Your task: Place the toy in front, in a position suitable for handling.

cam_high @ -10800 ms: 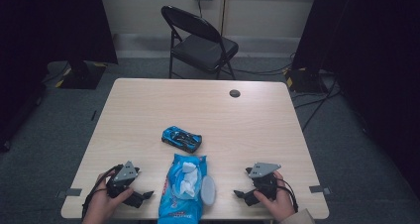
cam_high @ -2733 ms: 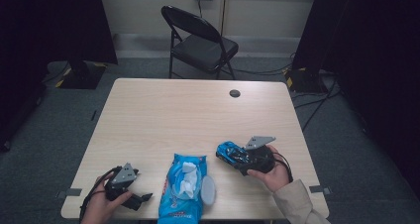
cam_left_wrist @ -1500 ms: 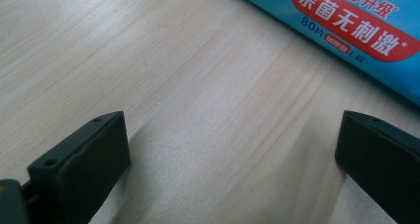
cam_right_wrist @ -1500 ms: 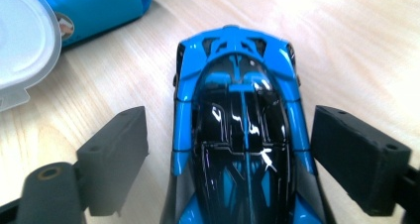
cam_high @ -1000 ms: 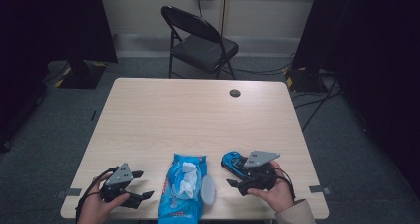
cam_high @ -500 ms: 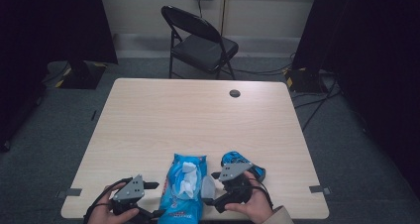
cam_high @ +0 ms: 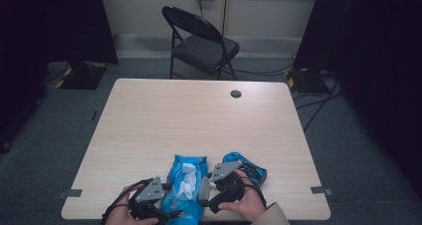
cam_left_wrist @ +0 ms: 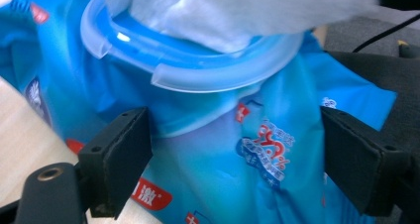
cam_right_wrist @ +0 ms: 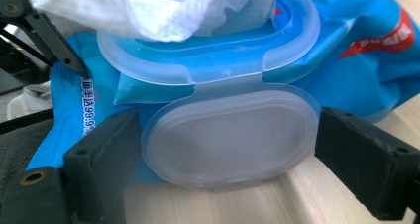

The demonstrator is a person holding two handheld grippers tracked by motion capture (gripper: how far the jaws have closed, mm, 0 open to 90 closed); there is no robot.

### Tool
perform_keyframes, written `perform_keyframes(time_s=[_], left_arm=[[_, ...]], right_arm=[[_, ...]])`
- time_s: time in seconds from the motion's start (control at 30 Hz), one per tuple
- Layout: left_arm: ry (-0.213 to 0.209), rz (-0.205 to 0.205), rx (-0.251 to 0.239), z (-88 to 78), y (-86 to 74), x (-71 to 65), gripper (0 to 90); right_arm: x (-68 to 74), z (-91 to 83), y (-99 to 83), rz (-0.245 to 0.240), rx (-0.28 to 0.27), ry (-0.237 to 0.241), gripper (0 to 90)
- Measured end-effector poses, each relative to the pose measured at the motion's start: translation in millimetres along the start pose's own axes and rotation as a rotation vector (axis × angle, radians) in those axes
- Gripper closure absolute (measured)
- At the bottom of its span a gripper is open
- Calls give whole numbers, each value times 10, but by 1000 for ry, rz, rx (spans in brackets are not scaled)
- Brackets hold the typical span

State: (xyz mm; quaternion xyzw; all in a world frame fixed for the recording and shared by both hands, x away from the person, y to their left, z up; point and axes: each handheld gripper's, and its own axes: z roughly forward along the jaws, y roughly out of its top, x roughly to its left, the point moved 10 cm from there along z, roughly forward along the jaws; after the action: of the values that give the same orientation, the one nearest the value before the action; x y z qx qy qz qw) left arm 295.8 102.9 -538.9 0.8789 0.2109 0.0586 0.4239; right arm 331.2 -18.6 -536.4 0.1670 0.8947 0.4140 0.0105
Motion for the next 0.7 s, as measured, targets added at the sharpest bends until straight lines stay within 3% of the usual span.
perform_keyframes(time_s=[0.17, 0.33, 0.7], left_arm=[[26, -9, 12, -5, 7, 72, 216], [77, -22, 19, -68, 3, 215, 309], [135, -65, 7, -166, -45, 583, 355]], right_arm=[[-64, 52, 26, 10, 1, 18, 81], [-182, 139, 110, 17, 9, 17, 79], [-428, 386, 360, 10, 32, 13, 73]])
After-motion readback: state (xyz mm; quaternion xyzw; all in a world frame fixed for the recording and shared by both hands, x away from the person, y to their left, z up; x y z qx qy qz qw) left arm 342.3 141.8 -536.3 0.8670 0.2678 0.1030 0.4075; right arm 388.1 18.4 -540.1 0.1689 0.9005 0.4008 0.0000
